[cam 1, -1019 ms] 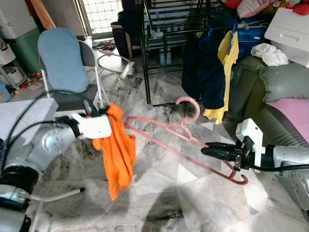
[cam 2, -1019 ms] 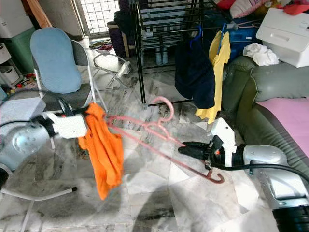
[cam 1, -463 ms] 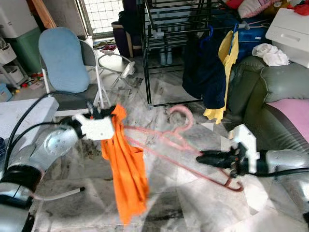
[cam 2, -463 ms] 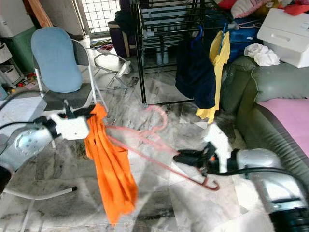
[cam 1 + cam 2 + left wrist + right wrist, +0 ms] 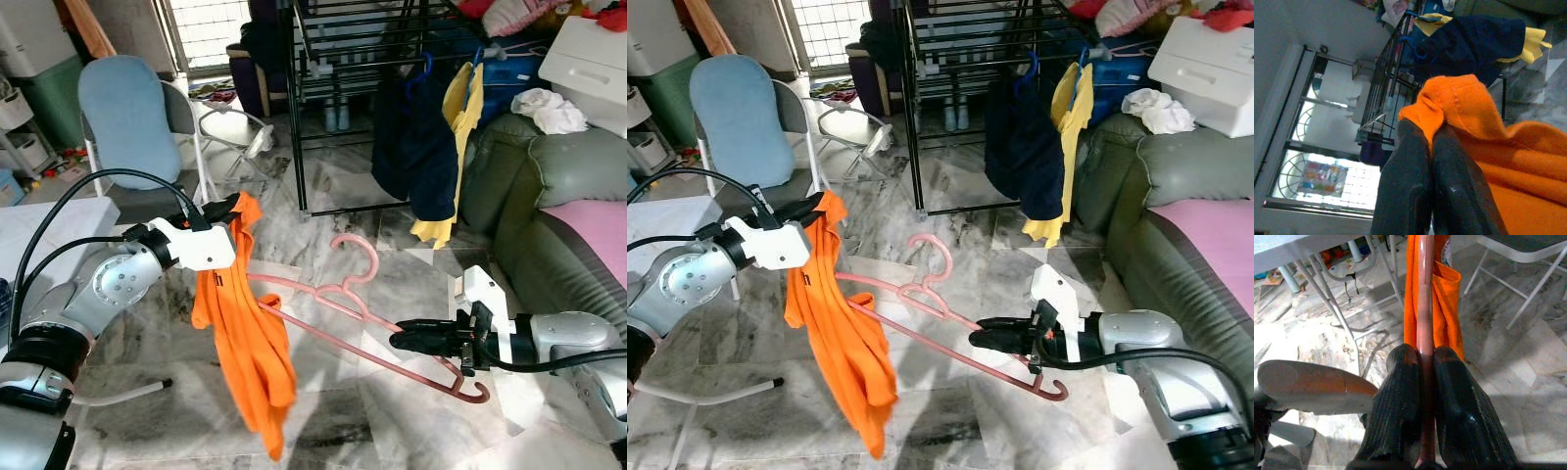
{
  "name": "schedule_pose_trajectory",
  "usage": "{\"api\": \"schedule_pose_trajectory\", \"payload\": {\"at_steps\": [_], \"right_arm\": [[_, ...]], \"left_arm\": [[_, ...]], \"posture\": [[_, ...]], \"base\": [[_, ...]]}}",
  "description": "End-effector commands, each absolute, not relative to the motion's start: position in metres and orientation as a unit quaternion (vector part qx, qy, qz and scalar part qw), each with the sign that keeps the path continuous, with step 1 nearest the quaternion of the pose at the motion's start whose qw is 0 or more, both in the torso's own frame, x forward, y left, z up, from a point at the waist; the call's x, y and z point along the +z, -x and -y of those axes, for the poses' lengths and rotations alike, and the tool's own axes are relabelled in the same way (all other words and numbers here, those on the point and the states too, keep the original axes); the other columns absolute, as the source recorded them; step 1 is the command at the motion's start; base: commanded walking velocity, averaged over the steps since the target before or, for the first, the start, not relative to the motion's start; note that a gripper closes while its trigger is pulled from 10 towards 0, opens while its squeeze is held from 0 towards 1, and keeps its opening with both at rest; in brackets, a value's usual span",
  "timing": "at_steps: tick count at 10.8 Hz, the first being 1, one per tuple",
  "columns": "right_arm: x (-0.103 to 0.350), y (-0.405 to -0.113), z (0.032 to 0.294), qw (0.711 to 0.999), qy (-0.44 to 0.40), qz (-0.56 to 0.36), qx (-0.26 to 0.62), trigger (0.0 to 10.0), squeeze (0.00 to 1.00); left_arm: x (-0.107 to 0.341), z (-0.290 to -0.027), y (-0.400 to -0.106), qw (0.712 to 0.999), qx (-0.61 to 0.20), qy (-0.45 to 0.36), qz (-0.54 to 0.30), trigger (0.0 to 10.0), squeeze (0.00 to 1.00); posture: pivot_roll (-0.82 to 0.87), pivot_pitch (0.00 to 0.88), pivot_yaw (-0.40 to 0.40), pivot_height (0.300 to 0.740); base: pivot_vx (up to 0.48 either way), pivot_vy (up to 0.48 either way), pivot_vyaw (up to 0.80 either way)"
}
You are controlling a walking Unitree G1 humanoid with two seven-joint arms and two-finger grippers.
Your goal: Hang hanger
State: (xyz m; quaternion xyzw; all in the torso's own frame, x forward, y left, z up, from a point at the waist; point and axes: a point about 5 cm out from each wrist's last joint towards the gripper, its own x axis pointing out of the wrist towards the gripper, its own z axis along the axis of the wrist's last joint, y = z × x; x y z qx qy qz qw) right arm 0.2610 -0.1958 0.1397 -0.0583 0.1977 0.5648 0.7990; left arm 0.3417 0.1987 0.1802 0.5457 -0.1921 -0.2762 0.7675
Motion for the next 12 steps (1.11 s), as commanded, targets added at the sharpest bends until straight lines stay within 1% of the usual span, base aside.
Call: {"api": "schedule_pose_trajectory", "payload": {"at_steps": [1,2,3,4,5,6,7,9,12], "right_arm": [[0.153,-0.277,0.205,0.824,0.084,-0.168,0.535,10.0,0.0],[0.16,-0.288,0.212,0.846,0.101,-0.145,0.502,10.0,0.0],[0.171,-0.297,0.218,0.863,0.098,-0.127,0.479,10.0,0.0],[0.184,-0.3,0.221,0.861,0.112,-0.114,0.483,10.0,0.0],[0.186,-0.301,0.223,0.861,0.114,-0.113,0.482,10.0,0.0],[0.189,-0.299,0.227,0.852,0.119,-0.118,0.496,10.0,0.0],[0.189,-0.293,0.228,0.84,0.117,-0.128,0.514,10.0,0.0],[0.186,-0.287,0.225,0.825,0.11,-0.142,0.537,10.0,0.0],[0.184,-0.286,0.224,0.822,0.11,-0.145,0.54,10.0,0.0]], "left_arm": [[0.183,-0.209,-0.341,0.772,-0.264,-0.547,0.187,10.0,0.0],[0.179,-0.214,-0.34,0.774,-0.264,-0.548,0.172,10.0,0.0],[0.17,-0.222,-0.339,0.775,-0.264,-0.557,0.142,10.0,0.0],[0.157,-0.239,-0.339,0.772,-0.252,-0.578,0.085,10.0,0.0],[0.156,-0.242,-0.339,0.772,-0.245,-0.581,0.078,10.0,0.0],[0.156,-0.247,-0.34,0.777,-0.233,-0.58,0.074,10.0,0.0],[0.158,-0.245,-0.342,0.774,-0.23,-0.585,0.079,10.0,0.0],[0.161,-0.238,-0.344,0.775,-0.24,-0.577,0.096,10.0,0.0],[0.162,-0.236,-0.344,0.776,-0.243,-0.574,0.101,10.0,0.0]], "posture": [[-0.05,0.01,0.073,0.74],[-0.05,0.01,0.073,0.74],[-0.05,0.009,0.073,0.74],[-0.05,0.007,0.071,0.74],[-0.05,0.007,0.071,0.74],[-0.05,0.005,0.069,0.74],[-0.06,0.005,0.068,0.74],[-0.06,0.004,0.071,0.74],[-0.06,0.004,0.071,0.74]], "base": [[0.0,0.0,0.0],[0.0,0.0,0.0],[0.0,0.0,0.0],[0.0,0.0,0.0],[0.0,0.0,0.0],[0.0,0.0,0.0],[0.0,0.0,0.0],[0.0,0.0,0.0],[0.0,0.0,0.0]]}}
